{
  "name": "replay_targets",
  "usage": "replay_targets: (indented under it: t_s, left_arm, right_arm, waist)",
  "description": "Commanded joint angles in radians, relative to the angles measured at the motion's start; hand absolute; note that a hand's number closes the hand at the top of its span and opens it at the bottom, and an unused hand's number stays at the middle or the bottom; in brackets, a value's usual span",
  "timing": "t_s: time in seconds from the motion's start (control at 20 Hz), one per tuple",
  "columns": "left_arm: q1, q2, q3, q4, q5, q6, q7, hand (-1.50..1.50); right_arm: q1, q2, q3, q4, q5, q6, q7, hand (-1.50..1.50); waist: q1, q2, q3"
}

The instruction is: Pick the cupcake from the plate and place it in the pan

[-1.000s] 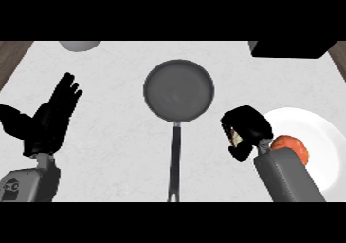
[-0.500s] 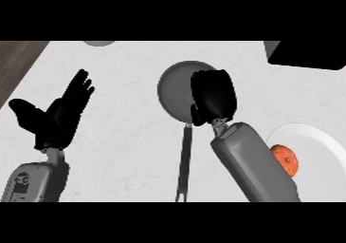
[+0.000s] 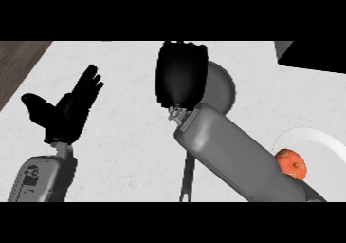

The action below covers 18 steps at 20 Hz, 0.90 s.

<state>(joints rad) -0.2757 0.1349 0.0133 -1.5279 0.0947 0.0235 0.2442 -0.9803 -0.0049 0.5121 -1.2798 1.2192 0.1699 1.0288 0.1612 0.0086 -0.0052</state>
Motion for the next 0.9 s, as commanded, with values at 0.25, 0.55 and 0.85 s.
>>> replay_targets:
  t_s: [0.25, 0.55, 0.85]
  left_arm:
    - [-0.003, -0.025, 0.013, 0.038, -0.025, 0.046, -0.036, 0.0]
    - [0.027, 0.014, 0.056, -0.001, 0.0, 0.039, 0.002, 0.0]
    - [0.069, 0.047, 0.096, 0.012, 0.019, 0.001, -0.059, 0.0]
  right_arm:
    - [-0.176, 0.004, 0.052, 0.161, -0.13, -0.17, 0.269, 1.5]
    - [-0.201, 0.004, 0.025, 0.258, -0.119, -0.284, 0.232, 1.5]
    - [-0.11, 0.004, -0.027, 0.399, -0.097, -0.475, 0.069, 1.5]
  waist:
    - [-0.066, 0.004, 0.003]
    - [-0.106, -0.003, 0.004]
    - [-0.129, -0.001, 0.004]
